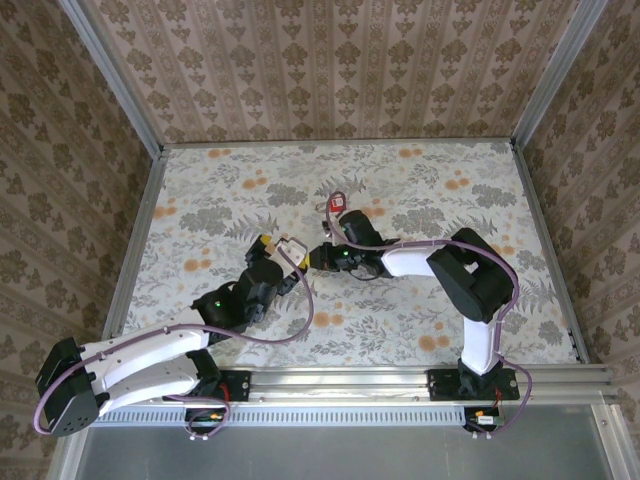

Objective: Unlock with the key

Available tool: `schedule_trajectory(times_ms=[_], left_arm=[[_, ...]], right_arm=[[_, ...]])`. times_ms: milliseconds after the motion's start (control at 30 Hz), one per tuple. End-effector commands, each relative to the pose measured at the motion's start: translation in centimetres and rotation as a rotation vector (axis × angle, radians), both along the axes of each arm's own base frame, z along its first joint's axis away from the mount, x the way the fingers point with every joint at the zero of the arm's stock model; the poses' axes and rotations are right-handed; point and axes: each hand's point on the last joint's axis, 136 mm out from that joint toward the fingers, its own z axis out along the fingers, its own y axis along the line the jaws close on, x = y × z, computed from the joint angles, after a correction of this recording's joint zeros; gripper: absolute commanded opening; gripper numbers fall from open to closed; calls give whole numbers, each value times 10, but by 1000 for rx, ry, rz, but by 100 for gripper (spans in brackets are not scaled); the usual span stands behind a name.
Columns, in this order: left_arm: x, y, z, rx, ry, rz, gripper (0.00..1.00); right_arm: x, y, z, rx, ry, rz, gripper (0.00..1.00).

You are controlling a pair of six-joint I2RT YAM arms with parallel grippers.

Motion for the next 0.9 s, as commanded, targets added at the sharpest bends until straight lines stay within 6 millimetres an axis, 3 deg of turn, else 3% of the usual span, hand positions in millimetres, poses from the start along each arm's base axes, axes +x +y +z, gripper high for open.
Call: schedule_trajectory(times_ms=[0, 133, 467, 867], left_arm=[[2, -1, 6, -29, -12, -1, 77], [1, -2, 5, -38, -9, -4, 77], [0, -4, 11, -45, -15, -15, 76], [-4, -10, 3, -64, 12, -38, 77]], right_arm=[[-10, 0, -1, 13, -21, 27, 9], [-19, -3, -11, 32, 6, 18, 9], [-24, -2, -13, 77, 33, -3, 9], [-37, -12, -39, 73, 140, -61, 14]])
